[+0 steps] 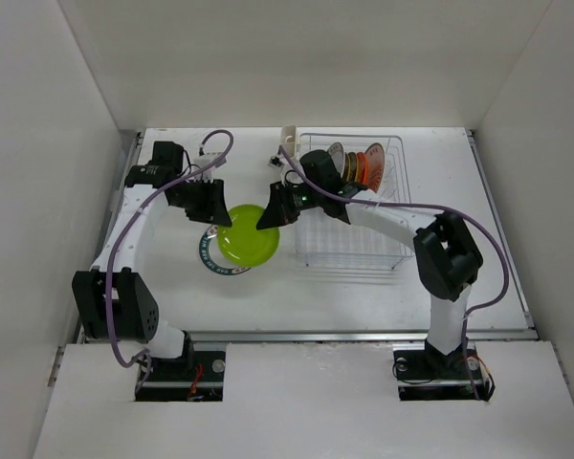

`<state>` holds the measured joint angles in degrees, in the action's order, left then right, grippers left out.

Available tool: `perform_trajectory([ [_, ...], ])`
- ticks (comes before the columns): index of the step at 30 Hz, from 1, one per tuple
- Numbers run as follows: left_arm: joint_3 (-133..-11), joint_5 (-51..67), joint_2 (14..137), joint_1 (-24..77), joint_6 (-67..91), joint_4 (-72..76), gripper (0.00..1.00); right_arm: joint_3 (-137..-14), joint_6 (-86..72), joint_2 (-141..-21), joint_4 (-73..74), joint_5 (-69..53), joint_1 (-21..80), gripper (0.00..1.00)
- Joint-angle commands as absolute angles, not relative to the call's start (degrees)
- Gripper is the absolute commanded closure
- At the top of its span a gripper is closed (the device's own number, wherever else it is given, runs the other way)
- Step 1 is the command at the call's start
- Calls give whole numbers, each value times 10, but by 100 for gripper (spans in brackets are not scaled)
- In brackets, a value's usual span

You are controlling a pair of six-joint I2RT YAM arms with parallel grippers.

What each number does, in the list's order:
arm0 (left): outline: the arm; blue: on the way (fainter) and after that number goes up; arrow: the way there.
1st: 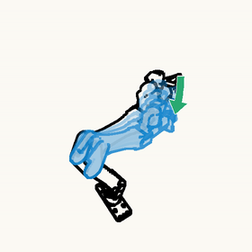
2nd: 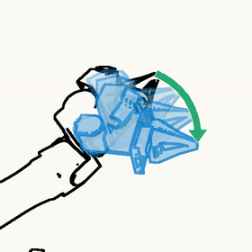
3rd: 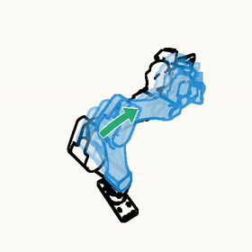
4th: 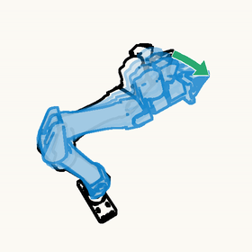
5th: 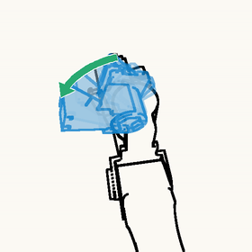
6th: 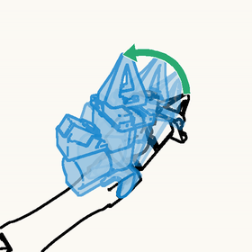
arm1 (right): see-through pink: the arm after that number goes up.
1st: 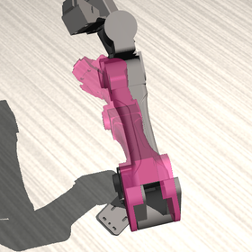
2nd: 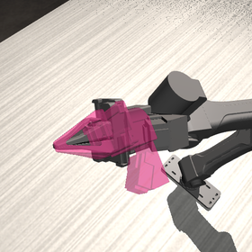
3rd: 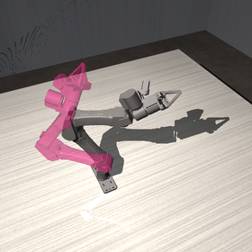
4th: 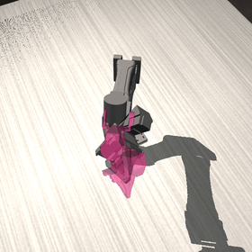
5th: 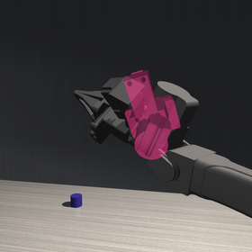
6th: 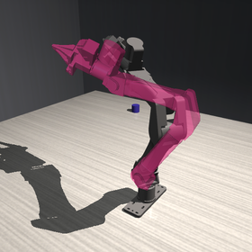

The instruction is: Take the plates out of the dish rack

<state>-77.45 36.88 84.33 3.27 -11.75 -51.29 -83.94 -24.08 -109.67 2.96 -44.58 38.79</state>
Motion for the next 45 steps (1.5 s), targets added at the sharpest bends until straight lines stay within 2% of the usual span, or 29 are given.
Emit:
perform_trajectory([
  [1,-783,424,855,32,-120,-513,73,-875,-249,-1092,-20,-477,394,100],
  [5,-802,450,867,32,-147,-552,86,-875,-254,-1092,-31,-477,394,100],
  [6,-809,450,872,32,-154,-561,93,-875,-254,-1092,-37,-477,394,100],
  [8,-816,456,872,32,-159,-579,100,-875,-254,-1092,-37,-477,394,100],
  [14,-854,548,882,32,-256,-665,100,-880,-254,-1104,-37,-472,394,100],
  [16,-871,573,895,32,-304,-735,100,-880,-259,-1104,-37,-477,394,100],
  [20,-882,587,902,32,-334,-773,100,-885,-259,-1104,-37,-477,394,84],
  [21,-877,587,902,26,-323,-773,100,-885,-259,-1104,-37,-472,394,76],
  [24,-871,570,895,18,-274,-736,100,-890,-259,-1104,-21,-450,394,62],
  [26,-871,520,879,11,-204,-685,100,-890,-264,-1104,-14,-416,389,48],
  [31,-871,476,841,11,-157,-641,100,-890,-276,-1098,-14,-410,382,39],
  [34,-864,428,848,11,-140,-641,100,-896,-281,-1085,-8,-377,377,21],
  [36,-858,386,855,11,-127,-624,100,-896,-300,-1073,-8,-323,363,3],
  [39,-845,345,861,-14,-98,-594,100,-896,-334,-1039,-3,-256,349,2],
  [45,-845,326,867,-90,-53,-522,100,-896,-326,-941,67,-12,341,1],
])
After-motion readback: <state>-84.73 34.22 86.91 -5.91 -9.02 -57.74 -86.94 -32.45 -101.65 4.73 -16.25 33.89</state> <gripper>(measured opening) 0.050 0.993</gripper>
